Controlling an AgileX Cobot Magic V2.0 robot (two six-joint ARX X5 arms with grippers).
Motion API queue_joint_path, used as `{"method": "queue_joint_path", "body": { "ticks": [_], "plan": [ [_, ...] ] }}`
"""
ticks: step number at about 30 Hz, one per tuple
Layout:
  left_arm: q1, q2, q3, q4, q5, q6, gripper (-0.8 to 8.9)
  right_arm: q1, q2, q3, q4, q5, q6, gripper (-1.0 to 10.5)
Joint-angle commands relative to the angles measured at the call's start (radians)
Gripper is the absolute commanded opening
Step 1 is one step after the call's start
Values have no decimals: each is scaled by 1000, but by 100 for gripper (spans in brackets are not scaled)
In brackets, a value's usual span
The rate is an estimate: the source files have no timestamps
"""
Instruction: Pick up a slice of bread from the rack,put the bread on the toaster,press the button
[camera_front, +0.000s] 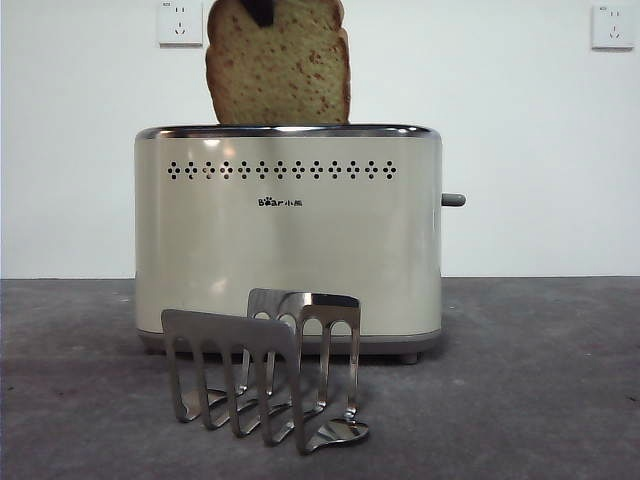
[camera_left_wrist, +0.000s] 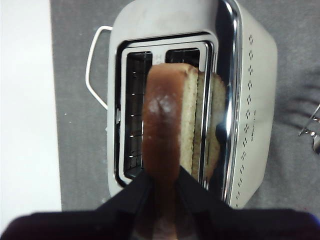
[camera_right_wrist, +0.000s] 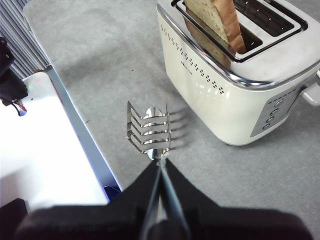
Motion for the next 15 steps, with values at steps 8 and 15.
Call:
{"method": "queue_joint_path", "body": {
  "ticks": [8,15],
  "plan": [
    [42,75,0,30,11,1,-8,1,-1,4,3,0,6,-4],
    [54,115,0,57,20,-3,-8,1,-1,4,3,0,6,-4]
  ]
}}
